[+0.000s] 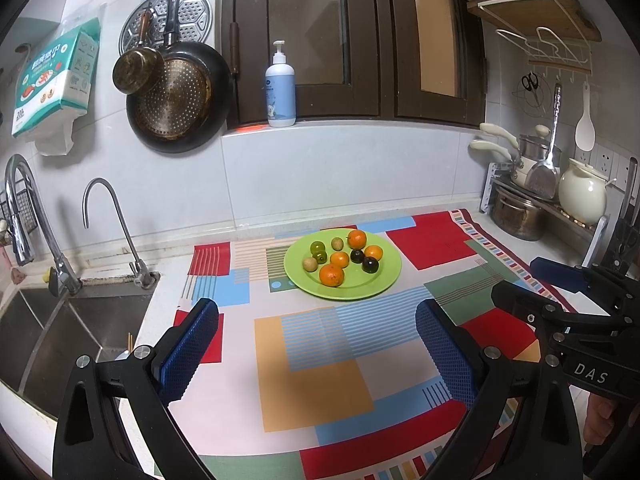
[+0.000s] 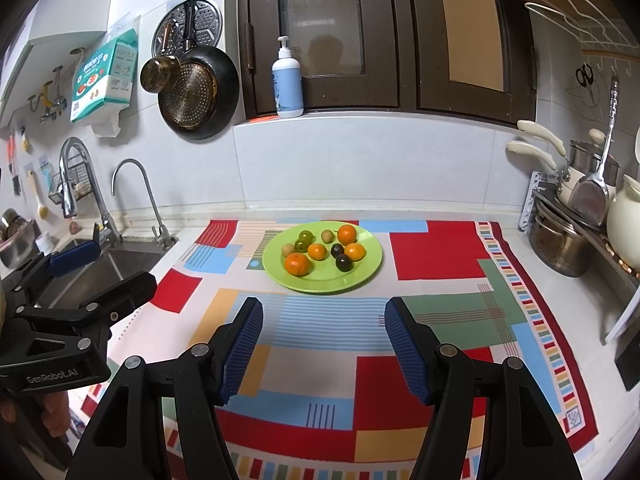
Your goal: Organize fruits
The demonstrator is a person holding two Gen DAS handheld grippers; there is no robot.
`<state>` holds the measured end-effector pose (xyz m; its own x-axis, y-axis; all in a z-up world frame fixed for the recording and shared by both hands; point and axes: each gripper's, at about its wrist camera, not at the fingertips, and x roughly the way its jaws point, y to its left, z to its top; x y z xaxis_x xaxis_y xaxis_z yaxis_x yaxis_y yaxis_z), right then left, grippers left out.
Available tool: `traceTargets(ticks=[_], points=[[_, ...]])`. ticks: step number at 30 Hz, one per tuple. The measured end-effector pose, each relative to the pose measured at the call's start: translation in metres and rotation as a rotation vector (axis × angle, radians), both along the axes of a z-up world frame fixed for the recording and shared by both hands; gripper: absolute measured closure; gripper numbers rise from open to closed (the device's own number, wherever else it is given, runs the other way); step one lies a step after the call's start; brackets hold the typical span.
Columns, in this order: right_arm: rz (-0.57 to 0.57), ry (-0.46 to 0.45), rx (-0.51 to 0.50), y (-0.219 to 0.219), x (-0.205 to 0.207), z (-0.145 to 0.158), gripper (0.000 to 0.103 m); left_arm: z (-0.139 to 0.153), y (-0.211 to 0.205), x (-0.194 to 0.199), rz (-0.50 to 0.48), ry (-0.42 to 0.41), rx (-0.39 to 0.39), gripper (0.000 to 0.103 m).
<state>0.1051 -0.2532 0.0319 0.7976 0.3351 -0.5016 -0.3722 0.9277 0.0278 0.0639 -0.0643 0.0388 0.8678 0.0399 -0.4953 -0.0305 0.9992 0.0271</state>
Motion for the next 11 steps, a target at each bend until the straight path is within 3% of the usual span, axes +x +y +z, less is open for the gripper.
traceTargets(ticks=[11], points=[[0.0, 0.002, 0.0, 0.0011, 0.0001, -0.0002, 0.039, -0.0007, 0.0016, 0.0017, 0.002, 0.005, -0.005, 0.002]])
